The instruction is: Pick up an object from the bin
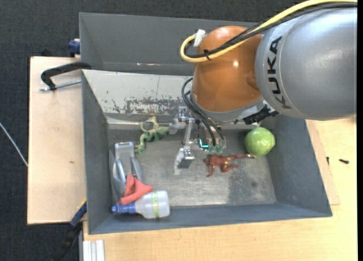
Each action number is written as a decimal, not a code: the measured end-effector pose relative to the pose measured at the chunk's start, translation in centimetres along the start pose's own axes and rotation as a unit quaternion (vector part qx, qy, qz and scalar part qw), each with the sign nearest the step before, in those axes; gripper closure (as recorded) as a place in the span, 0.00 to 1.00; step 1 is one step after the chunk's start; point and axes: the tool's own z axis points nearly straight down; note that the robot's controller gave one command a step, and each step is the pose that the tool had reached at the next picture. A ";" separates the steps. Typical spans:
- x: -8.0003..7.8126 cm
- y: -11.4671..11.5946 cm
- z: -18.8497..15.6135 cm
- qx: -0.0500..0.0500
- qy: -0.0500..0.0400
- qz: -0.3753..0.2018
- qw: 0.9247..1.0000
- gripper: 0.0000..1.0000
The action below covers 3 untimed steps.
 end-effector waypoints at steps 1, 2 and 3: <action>-0.2 -0.1 -0.4 -0.001 -0.004 0.001 1.000 0.00; -3.9 2.3 6.0 -0.001 -0.008 -0.029 1.000 0.00; -5.6 3.7 8.4 -0.001 -0.003 0.021 1.000 0.00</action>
Offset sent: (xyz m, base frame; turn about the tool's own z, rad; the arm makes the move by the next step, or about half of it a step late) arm 0.0709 0.0463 -0.1342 -0.1185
